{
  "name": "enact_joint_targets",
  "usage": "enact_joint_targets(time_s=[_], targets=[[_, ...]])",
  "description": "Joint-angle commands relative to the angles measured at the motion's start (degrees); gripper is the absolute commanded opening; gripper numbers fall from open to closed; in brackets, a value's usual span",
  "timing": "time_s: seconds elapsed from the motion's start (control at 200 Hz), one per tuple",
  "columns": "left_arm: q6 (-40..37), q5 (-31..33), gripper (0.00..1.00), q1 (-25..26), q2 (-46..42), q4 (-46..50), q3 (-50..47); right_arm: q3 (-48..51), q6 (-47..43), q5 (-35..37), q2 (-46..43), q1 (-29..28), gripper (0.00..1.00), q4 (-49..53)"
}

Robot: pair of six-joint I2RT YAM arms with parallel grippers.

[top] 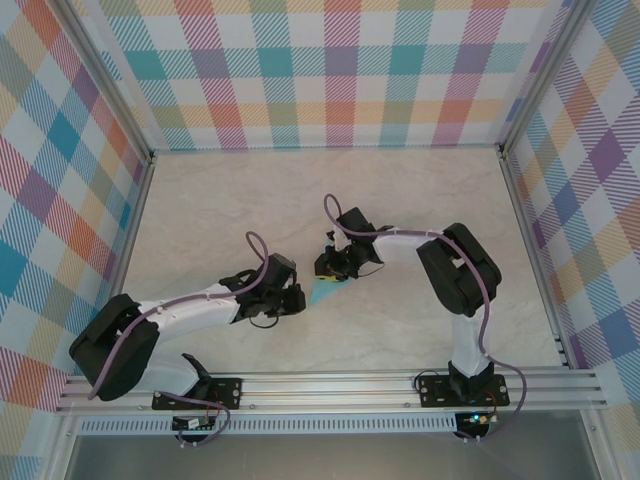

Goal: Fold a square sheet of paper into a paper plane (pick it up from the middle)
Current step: Fourth fold the wing at the center of the table, then pick up the paper from the center of the table.

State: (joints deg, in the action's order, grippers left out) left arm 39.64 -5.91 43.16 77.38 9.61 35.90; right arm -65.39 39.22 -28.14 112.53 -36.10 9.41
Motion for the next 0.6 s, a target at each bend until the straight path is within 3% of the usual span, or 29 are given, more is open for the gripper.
enact_joint_targets(time_s=[0.0,0.105,0.205,0.595], targets=[[-0.09,2.89,0.21,-1.55,-0.62,-1.61,2.63,-1.03,1.22,6.87,-7.35,0.28,0.39,1.75],[0.51,1.8,0.33,-2.58,1.42,-5.29,3.0,1.59,3.55,14.98,-11.3,0.5,0.54,2.79],[1.13,0.47,0.38,-3.05,4.46,-8.57,3.79,4.65,5.47,18.37,-13.43,1.0,0.6,2.64],[2.55,1.39,0.39,-4.13,13.02,-10.5,7.28,5.45,7.54,14.59,-9.25,1.82,0.57,-1.06]])
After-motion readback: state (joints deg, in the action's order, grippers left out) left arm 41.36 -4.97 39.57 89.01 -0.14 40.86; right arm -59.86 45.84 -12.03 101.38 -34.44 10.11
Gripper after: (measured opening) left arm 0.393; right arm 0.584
